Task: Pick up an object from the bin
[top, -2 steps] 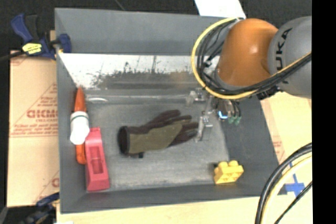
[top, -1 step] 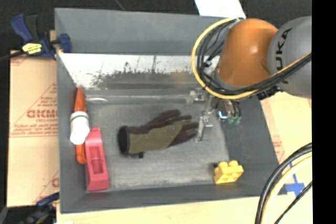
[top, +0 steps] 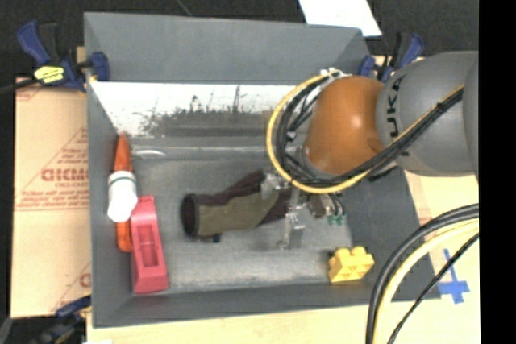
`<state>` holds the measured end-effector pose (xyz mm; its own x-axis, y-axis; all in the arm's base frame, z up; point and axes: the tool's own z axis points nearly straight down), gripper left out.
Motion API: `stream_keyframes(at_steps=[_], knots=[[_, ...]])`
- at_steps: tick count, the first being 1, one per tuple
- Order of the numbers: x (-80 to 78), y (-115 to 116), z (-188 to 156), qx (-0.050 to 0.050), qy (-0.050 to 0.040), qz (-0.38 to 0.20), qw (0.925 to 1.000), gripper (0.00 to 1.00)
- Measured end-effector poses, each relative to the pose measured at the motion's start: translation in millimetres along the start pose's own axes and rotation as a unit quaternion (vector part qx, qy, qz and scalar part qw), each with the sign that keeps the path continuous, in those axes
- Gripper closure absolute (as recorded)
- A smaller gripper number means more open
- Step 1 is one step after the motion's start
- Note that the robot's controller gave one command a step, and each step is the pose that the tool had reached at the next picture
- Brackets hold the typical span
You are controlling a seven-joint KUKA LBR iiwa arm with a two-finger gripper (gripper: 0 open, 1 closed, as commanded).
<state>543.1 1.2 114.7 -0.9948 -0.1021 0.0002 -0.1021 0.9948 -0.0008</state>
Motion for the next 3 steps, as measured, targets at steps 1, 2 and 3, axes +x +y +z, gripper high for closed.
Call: stream_keyframes(at_steps=[1,2,3], knots=[[-15.6,-1.1,-9.9,0.002,-0.0067,-0.019,0.9998,0.00],[-17.1,11.8,2.1,0.001,-0.0039,0.002,1.0000,0.00],[-11.4,13.8,43.7,0.001,-0.0088,0.003,1.0000,0.00]])
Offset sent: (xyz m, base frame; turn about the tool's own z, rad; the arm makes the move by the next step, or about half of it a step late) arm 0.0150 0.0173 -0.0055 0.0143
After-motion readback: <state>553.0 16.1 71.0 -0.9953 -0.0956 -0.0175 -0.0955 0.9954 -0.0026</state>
